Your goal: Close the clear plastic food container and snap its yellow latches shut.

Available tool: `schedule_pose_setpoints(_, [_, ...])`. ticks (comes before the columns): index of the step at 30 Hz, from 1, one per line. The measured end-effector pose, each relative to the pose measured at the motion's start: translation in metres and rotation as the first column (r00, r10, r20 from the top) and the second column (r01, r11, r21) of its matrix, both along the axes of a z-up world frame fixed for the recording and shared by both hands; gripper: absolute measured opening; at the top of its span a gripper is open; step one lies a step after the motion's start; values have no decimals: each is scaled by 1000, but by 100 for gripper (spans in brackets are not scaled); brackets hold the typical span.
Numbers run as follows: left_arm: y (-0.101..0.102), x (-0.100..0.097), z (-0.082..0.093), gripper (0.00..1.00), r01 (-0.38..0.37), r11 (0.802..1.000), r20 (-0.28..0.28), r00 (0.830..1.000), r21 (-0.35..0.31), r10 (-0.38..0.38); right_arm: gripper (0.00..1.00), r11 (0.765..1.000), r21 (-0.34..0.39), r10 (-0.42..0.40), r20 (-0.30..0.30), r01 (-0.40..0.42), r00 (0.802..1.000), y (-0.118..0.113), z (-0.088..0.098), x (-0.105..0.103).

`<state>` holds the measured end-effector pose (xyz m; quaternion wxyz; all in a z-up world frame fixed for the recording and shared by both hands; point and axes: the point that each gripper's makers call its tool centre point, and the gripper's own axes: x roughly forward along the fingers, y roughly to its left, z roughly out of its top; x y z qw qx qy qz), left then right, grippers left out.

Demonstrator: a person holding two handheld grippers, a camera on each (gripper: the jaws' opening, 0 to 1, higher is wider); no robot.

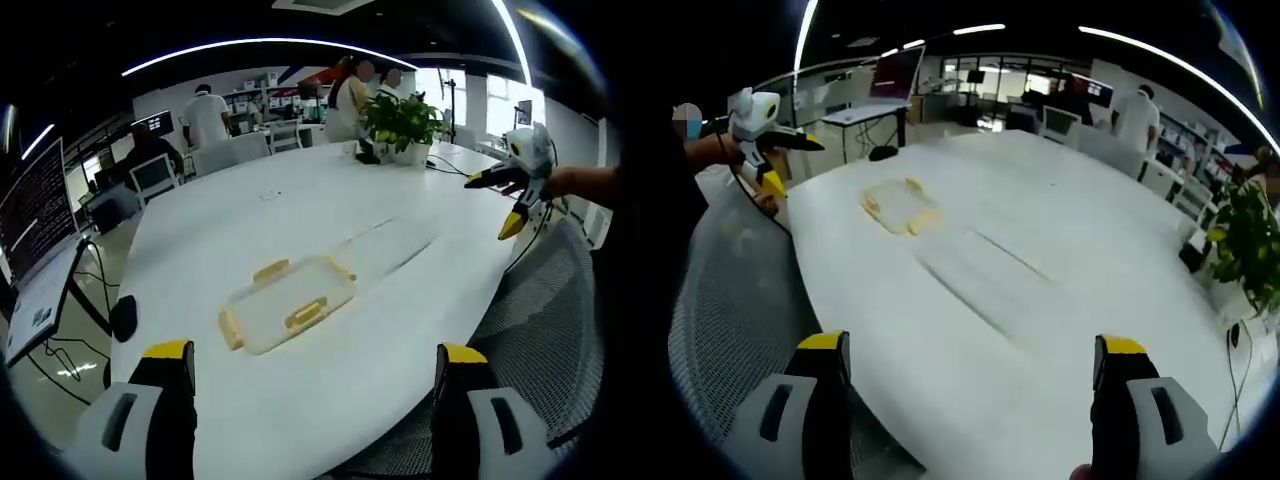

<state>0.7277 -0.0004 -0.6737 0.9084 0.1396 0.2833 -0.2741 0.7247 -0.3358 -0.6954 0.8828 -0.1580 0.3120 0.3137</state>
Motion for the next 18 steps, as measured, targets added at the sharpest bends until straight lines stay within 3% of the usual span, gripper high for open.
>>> schedule_pose_setpoints(18, [1, -1, 1, 97, 4, 1000, 0, 1000, 8, -4, 99, 1000, -9, 8, -8, -8, 1000, 0, -1, -2])
